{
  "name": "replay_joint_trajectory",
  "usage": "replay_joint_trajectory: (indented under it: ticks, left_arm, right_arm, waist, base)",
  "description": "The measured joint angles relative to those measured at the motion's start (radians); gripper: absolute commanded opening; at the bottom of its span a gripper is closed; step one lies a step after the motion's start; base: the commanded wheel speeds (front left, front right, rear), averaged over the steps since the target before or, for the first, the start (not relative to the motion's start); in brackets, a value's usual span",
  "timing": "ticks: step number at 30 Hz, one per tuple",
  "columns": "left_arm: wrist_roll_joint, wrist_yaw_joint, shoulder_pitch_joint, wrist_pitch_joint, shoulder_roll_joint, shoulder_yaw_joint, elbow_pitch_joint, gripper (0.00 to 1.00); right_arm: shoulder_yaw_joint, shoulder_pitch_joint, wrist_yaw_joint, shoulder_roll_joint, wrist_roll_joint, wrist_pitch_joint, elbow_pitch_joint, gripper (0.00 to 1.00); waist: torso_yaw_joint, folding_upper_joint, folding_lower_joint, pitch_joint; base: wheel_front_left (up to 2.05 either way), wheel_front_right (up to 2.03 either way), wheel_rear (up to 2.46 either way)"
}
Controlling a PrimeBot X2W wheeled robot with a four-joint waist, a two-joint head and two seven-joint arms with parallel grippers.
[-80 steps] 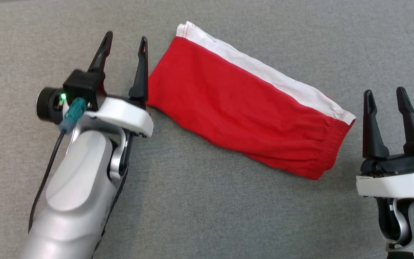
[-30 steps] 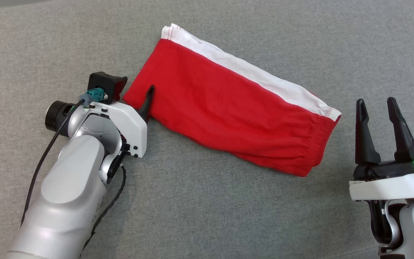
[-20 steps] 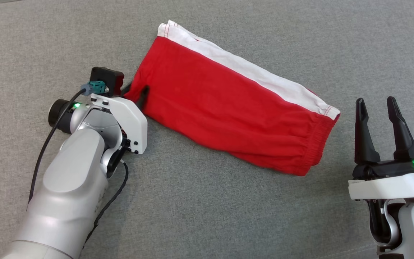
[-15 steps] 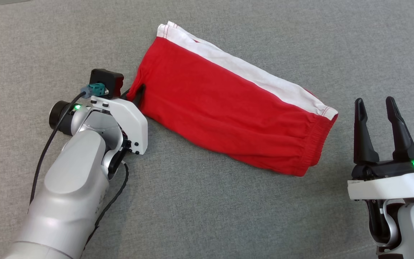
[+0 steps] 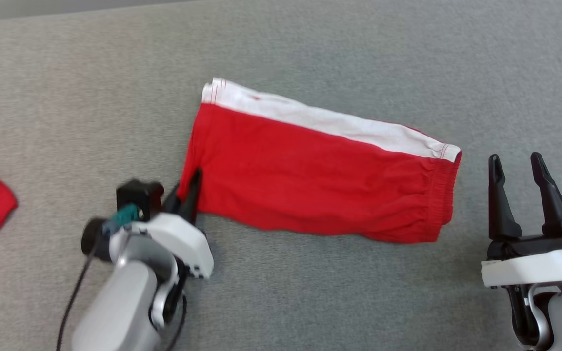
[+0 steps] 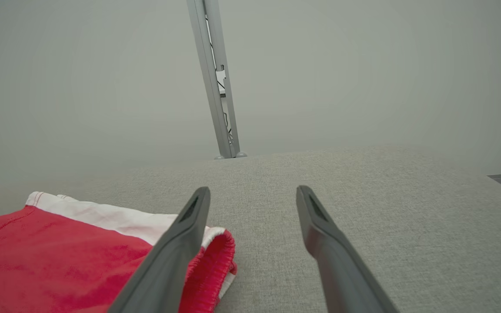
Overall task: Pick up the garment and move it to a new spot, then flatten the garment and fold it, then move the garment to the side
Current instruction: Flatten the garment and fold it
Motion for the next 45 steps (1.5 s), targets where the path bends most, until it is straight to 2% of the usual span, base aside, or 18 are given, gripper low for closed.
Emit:
replay_joint_trajectory:
  ticks: [7,13,15,16,17,22,24,28,38,45]
  left_arm:
    - [-0.029,0.069,0.200,0.008,-0.007,0.001,-0.196,0.00]
    - [-0.044,0.105,0.300,0.036,-0.015,-0.011,-0.283,0.00]
    - [-0.056,0.109,0.323,0.043,-0.019,-0.012,-0.297,0.33]
    - [-0.066,0.114,0.334,0.043,-0.024,-0.011,-0.302,0.92]
    - [-0.072,0.117,0.344,0.042,-0.029,-0.010,-0.307,1.00]
    - [-0.050,0.142,0.356,-0.064,-0.034,0.013,-0.341,1.00]
    - [-0.026,0.143,0.350,-0.123,-0.031,0.022,-0.351,1.00]
    - [0.001,0.134,0.307,-0.172,-0.020,0.048,-0.368,1.00]
    - [0.106,0.171,0.259,-0.193,0.045,0.156,-0.372,1.00]
    - [0.119,0.177,0.340,-0.193,0.087,0.193,-0.350,1.00]
  right_arm:
    - [-0.002,0.025,0.000,-0.010,-0.004,0.000,0.012,1.00]
    - [0.005,0.039,0.000,-0.012,-0.008,0.000,0.020,1.00]
    - [0.008,0.040,0.000,-0.014,-0.008,0.000,0.025,1.00]
    - [0.009,0.040,0.000,-0.014,-0.008,0.000,0.026,1.00]
    - [0.009,0.042,0.000,-0.014,-0.008,0.000,0.027,1.00]
    - [0.011,0.049,0.000,-0.018,-0.008,0.000,0.031,1.00]
    - [0.012,0.050,0.000,-0.022,-0.014,0.000,0.033,1.00]
    - [0.014,0.050,0.000,-0.028,-0.020,0.004,0.032,1.00]
    - [0.015,0.073,0.000,-0.029,-0.038,0.025,0.025,1.00]
    - [0.020,0.107,0.000,-0.025,-0.049,0.045,0.013,1.00]
  waist:
    - [0.056,0.0000,0.0000,-0.049]
    - [0.074,0.0000,0.0000,-0.079]
    - [0.073,0.0000,0.0000,-0.085]
    - [0.072,0.0000,0.0000,-0.087]
    - [0.071,0.0000,0.0000,-0.090]
    - [0.068,0.0000,0.0000,-0.100]
    - [0.068,0.0000,0.0000,-0.106]
    - [0.071,0.0000,0.0000,-0.122]
    - [0.076,0.0000,0.0000,-0.173]
    - [0.081,0.0000,0.0000,-0.214]
  base:
    - [0.00,0.00,0.00]
    - [0.00,0.00,0.00]
    - [0.00,0.00,0.00]
    - [0.00,0.00,0.00]
    - [0.00,0.00,0.00]
    - [0.00,0.00,0.00]
    - [0.00,0.00,0.00]
    - [0.00,0.00,0.00]
    - [0.00,0.00,0.00]
    - [0.00,0.00,0.00]
